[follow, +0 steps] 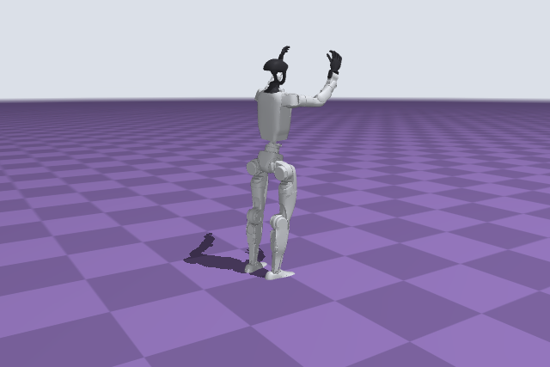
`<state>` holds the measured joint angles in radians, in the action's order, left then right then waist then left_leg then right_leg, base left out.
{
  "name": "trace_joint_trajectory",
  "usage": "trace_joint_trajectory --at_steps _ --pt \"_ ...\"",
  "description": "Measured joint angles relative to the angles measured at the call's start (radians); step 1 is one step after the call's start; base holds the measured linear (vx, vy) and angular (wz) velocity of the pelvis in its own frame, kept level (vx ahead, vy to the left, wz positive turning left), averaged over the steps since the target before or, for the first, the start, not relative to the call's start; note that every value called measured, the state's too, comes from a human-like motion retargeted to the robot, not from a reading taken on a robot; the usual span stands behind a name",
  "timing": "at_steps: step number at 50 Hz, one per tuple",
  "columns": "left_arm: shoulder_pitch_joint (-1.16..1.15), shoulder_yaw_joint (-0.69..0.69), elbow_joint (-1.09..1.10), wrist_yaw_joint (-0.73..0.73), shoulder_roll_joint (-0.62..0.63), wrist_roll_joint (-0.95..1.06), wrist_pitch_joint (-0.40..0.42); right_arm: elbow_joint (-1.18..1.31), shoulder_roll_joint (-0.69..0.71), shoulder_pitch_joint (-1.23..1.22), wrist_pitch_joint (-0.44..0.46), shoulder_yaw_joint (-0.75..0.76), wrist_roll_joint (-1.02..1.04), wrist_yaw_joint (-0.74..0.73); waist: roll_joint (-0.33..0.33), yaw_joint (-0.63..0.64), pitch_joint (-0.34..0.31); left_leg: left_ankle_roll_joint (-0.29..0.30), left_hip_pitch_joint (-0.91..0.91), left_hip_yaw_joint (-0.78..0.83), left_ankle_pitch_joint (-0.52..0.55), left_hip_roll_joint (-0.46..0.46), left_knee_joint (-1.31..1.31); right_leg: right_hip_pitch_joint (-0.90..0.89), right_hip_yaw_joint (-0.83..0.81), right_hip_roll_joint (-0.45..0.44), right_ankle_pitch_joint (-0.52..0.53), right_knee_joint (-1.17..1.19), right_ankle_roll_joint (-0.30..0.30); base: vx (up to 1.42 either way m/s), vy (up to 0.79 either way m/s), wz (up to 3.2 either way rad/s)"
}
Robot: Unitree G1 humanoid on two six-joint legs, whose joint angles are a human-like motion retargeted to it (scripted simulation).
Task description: Upper body actions
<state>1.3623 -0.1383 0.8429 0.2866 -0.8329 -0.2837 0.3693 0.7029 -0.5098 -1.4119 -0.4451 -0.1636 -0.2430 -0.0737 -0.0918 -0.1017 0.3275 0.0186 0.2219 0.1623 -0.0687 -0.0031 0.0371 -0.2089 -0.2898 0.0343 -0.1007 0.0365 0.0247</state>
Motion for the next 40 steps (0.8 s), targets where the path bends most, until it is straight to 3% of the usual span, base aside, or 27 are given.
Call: trace_joint_trajectory --at_steps 6,10,15,23,27,31,35,40 --pt "-0.456 -0.232 -0.149 -0.024 0.120 -0.033 0.018 -0.009 0.178 0.364 -0.011 0.140 0.147 0.161 0.008 -0.018 -0.034 -0.006 -0.065 0.010 -0.002 -0.006 -0.006 0.052 0.006 -0.003 0.003 0.003 -0.004 0.08 -0.02 -0.09" --pt "-0.743 -0.298 -0.150 -0.006 0.245 -0.050 0.042 0.092 0.281 0.585 -0.020 0.208 0.261 0.282 0.021 -0.028 -0.053 -0.009 -0.090 0.009 -0.001 -0.009 -0.007 0.077 0.003 -0.003 0.003 0.002 -0.005 0.01 -0.03 0.03" --pt "-1.028 -0.274 0.006 -0.065 0.428 0.003 -0.008 0.298 0.372 0.859 0.015 0.245 0.479 0.349 0.037 -0.043 -0.073 -0.012 -0.096 -0.008 0.003 -0.011 -0.006 0.095 -0.017 0.000 0.003 0.000 -0.001 0.00 -0.07 0.17" --pt "-1.290 -0.314 0.494 -0.176 0.641 -0.052 -0.152 0.712 0.382 1.192 0.153 0.214 0.802 0.274 0.047 -0.054 -0.176 -0.012 -0.129 -0.010 0.007 -0.008 -0.010 0.128 -0.021 0.000 0.008 -0.005 0.002 0.00 -0.01 0.01" --pt "-1.341 -0.372 0.732 -0.156 0.717 -0.046 -0.296 0.916 0.380 1.279 0.231 0.231 0.818 0.146 0.054 -0.050 -0.216 -0.011 -0.137 -0.001 0.006 -0.007 -0.011 0.131 -0.014 0.001 0.011 -0.005 0.003 0.00 0.00 0.00" --pt "-1.428 -0.451 0.777 -0.179 0.794 0.051 -0.361 0.994 0.369 1.365 0.316 0.220 0.847 0.125 0.063 -0.056 -0.231 -0.010 -0.132 0.005 0.007 -0.007 -0.011 0.123 -0.009 0.004 0.013 -0.005 0.002 0.01 -0.01 -0.02" --pt "-1.499 -0.521 0.760 -0.301 0.848 0.159 -0.372 0.997 0.357 1.449 0.364 0.243 0.815 0.177 0.068 -0.049 -0.233 -0.008 -0.126 0.015 0.005 -0.007 -0.013 0.109 -0.001 0.004 0.014 -0.002 0.001 0.05 -0.02 -0.13" --pt "-1.525 -0.439 0.761 -0.463 0.798 0.148 -0.446 0.997 0.348 1.477 0.381 0.316 0.637 0.333 0.076 -0.050 -0.255 -0.008 -0.124 0.004 0.013 -0.008 -0.012 0.104 -0.011 0.013 0.021 0.004 0.004 0.00 -0.01 0.16"
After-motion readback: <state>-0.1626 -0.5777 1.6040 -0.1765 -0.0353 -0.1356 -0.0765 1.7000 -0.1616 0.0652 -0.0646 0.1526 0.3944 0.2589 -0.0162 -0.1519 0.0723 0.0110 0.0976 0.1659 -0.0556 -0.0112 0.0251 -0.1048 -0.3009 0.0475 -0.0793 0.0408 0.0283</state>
